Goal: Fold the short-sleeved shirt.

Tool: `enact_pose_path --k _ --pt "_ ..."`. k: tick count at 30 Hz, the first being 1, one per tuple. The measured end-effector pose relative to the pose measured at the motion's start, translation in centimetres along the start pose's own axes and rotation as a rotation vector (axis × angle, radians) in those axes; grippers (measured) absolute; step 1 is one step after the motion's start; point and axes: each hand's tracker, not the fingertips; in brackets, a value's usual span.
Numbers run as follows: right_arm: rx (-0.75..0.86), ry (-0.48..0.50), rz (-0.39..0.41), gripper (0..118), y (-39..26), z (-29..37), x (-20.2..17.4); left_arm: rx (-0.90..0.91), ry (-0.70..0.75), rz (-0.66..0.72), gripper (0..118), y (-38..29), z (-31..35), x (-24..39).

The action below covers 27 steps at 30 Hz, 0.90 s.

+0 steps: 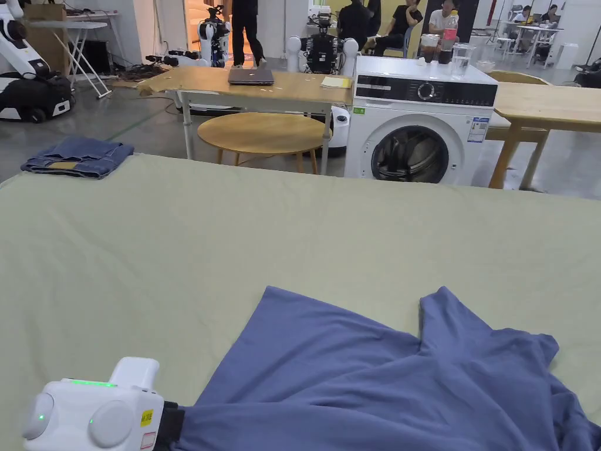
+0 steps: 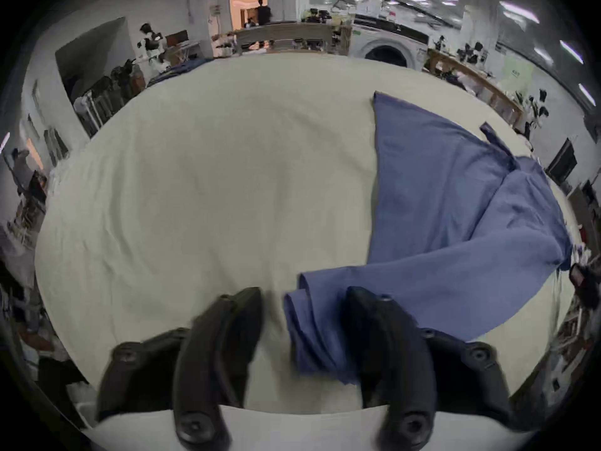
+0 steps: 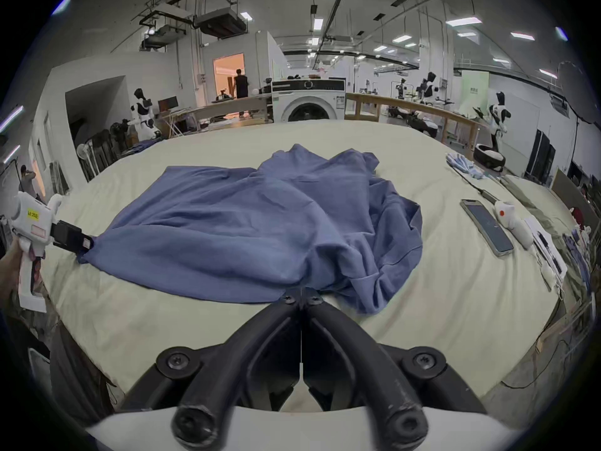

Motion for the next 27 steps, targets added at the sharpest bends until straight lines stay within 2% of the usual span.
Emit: enact_pose_path --k 1,2,3,8,13,19,23,24,25,26,27 --pt "-0.002 0.000 0.001 0 0.0 -0.1 0.0 -0.013 -0.018 0.004 33 0.1 0.2 0.1" --pt "-0.008 0.004 0.002 0 0.1 -0.2 0.1 -0.003 -0.038 0.014 9 0.0 0.8 -0.1" --pt "-0.008 0.002 0.002 0 0.3 -0.3 0.1 0.015 -0.040 0.038 0 0.0 1.0 -0.1" --pt "-0.005 -0.005 -0.009 0 2.4 -1.1 1.4 0.005 -0.071 0.072 0 -0.1 0.7 -0.8" --pt "0.012 -0.024 0.009 0 7.5 -3.3 3.3 0.014 -0.092 0.078 0 -0.3 0.6 -1.1" --pt "-0.032 -0.024 0.076 0 16.4 -11.3 5.1 0.013 -0.094 0.063 0 -0.3 0.2 -1.2" --pt "-0.133 -0.029 0.172 0 21.1 -17.8 4.7 0.011 -0.098 0.066 0 -0.3 0.0 -1.3" --pt "-0.148 -0.039 0.190 4 21.9 -19.3 4.5 0.010 -0.098 0.067 0 -0.3 0.0 -1.4" --pt "-0.174 -0.035 0.205 38 22.5 -20.5 4.3 0.011 -0.099 0.070 0 -0.3 0.0 -1.4" --pt "-0.208 -0.039 0.214 79 22.9 -22.0 4.0 0.010 -0.100 0.073 0 -0.2 0.1 -1.3" --pt "-0.231 -0.018 0.226 104 23.1 -23.1 3.8 0.010 -0.100 0.076 0 -0.2 0.0 -1.4"
